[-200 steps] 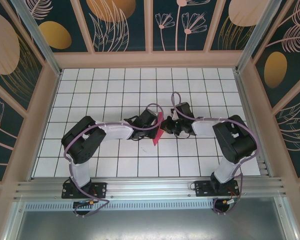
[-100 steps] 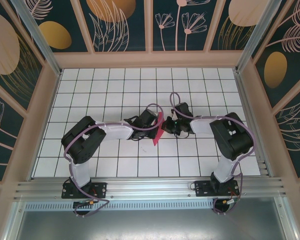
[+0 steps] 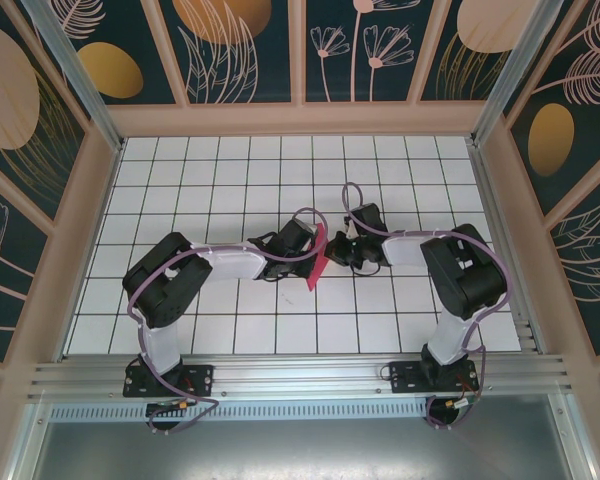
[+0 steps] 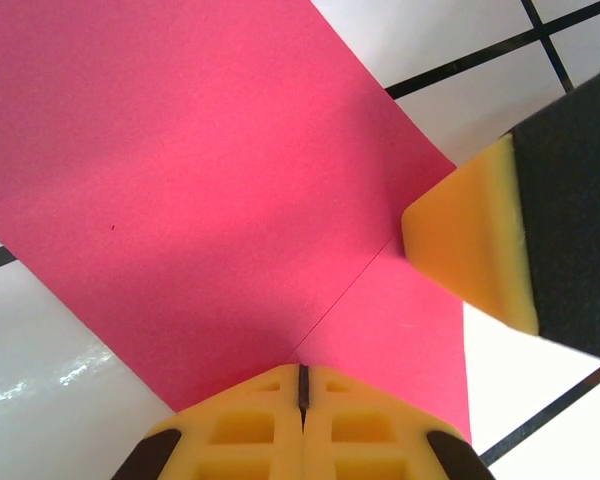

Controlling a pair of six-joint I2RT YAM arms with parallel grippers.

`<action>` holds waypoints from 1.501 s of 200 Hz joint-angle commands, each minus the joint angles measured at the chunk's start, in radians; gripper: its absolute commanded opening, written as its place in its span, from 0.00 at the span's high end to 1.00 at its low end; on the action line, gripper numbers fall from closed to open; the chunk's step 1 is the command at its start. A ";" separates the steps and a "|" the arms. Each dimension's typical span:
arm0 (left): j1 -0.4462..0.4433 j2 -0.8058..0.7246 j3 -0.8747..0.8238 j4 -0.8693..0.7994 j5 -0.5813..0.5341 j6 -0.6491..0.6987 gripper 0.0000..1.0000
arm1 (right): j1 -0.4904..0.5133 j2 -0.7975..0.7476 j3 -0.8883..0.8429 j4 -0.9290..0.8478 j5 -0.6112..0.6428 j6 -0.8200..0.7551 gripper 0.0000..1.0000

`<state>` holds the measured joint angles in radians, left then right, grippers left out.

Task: Fold a paper plane with a square sheet of paper (pick it up from the middle)
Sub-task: Third fold the triangle at the center of the table.

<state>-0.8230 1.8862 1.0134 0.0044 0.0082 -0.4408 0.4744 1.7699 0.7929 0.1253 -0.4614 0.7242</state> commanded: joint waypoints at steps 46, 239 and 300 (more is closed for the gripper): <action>0.002 0.040 -0.035 -0.081 -0.047 0.027 0.97 | -0.023 0.051 -0.015 -0.027 0.069 -0.033 0.94; 0.002 0.028 -0.053 -0.092 -0.058 0.025 0.97 | -0.078 -0.075 -0.028 0.058 -0.106 -0.019 0.93; 0.002 0.031 -0.050 -0.094 -0.058 0.026 0.96 | -0.043 0.015 -0.028 0.082 -0.098 0.001 0.94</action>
<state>-0.8265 1.8843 1.0004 0.0227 -0.0105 -0.4267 0.4248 1.7416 0.7715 0.1909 -0.5697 0.7162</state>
